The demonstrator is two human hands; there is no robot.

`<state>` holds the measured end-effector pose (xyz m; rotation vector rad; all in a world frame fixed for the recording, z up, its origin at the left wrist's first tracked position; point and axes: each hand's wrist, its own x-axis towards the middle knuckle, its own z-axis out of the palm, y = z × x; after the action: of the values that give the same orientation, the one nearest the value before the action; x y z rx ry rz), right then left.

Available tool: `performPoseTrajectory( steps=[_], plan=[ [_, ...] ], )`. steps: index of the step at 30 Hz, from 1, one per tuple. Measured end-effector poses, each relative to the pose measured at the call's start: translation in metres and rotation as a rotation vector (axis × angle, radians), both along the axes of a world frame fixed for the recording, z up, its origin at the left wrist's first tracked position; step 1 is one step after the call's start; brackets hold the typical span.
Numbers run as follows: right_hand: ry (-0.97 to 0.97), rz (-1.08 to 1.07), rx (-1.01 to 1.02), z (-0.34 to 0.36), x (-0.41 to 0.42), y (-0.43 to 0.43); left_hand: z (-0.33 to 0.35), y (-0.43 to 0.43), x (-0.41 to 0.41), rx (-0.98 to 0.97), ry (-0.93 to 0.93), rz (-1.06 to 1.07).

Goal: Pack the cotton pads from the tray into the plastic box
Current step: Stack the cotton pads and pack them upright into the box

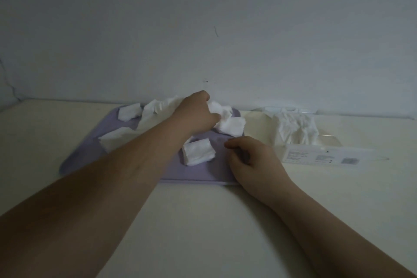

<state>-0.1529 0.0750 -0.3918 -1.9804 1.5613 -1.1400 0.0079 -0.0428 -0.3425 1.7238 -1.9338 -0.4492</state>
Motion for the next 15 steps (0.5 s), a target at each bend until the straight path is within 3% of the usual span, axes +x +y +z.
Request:
performPoseTrajectory(
  steps=[4, 8, 11, 15],
  plan=[
    [-0.031, -0.026, 0.034, 0.000, -0.003, -0.004, -0.001, 0.017, 0.012, 0.038, 0.181, -0.036],
    [-0.269, -0.012, 0.010, 0.001, -0.003, -0.004, 0.003, 0.058, 0.029, -0.075, 0.319, -0.071],
    [-0.413, 0.073, 0.035, 0.002, 0.001, -0.001, -0.009, 0.083, 0.043, 0.000, 0.485, -0.239],
    [-0.327, 0.142, 0.016, 0.002, 0.004, 0.001, -0.026, 0.096, 0.052, 0.054, 0.553, -0.362]
  ],
)
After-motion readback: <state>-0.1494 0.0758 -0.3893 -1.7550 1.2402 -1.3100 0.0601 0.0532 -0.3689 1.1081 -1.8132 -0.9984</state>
